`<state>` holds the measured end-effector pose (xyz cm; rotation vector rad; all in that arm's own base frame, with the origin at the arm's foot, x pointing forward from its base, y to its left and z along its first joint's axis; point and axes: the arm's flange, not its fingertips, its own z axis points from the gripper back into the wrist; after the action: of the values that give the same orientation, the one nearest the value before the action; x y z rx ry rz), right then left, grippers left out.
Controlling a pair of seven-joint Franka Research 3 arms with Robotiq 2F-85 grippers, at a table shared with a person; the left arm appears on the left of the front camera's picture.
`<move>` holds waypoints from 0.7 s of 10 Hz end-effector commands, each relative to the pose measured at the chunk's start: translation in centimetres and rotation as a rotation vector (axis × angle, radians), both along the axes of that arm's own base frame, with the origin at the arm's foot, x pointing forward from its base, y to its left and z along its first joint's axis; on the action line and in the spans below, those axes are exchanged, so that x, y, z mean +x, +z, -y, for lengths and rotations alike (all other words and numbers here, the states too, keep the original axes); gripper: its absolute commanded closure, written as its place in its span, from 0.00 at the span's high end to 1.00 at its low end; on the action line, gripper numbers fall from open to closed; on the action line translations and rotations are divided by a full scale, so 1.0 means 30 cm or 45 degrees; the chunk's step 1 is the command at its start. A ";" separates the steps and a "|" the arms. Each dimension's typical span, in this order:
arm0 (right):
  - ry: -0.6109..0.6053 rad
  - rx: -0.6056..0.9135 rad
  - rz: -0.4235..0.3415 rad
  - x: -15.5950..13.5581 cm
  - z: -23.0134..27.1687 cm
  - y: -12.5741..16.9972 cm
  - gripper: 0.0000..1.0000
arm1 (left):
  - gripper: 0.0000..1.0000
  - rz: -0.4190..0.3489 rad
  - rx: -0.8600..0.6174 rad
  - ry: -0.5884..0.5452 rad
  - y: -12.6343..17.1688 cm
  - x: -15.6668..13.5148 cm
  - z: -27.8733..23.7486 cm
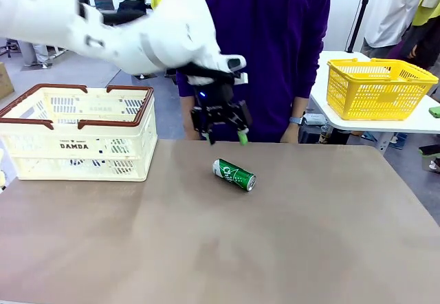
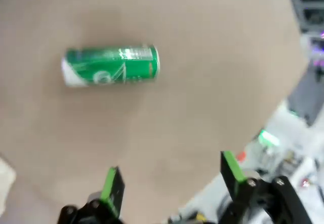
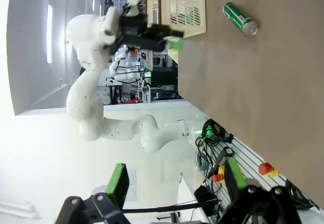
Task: Place the drinks into the Shopping basket.
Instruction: Pick up one drink and place it into the Shopping basket.
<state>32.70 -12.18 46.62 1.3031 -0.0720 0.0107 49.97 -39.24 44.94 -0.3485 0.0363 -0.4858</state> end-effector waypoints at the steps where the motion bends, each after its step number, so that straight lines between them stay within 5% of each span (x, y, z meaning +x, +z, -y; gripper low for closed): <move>1: 0.002 0.003 -0.009 -0.002 0.002 0.011 1.00 | 1.00 0.187 0.131 0.248 -0.091 0.127 0.083; 3: 0.002 0.003 -0.009 -0.002 0.002 0.011 1.00 | 1.00 0.101 0.237 0.404 -0.145 0.181 0.123; 4: 0.002 0.003 -0.009 -0.002 0.002 0.011 1.00 | 1.00 0.056 0.160 0.344 -0.118 0.183 0.115; 5: 0.002 0.003 -0.009 -0.002 0.002 0.011 1.00 | 1.00 0.169 0.129 0.307 -0.197 0.158 0.102; 7: 0.002 0.003 -0.009 -0.002 0.002 0.011 1.00 | 1.00 0.169 0.129 0.307 -0.197 0.158 0.102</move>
<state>32.70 -12.19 46.62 1.3031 -0.0720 0.0105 55.25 -42.82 39.31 -0.2071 -0.0927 -0.2421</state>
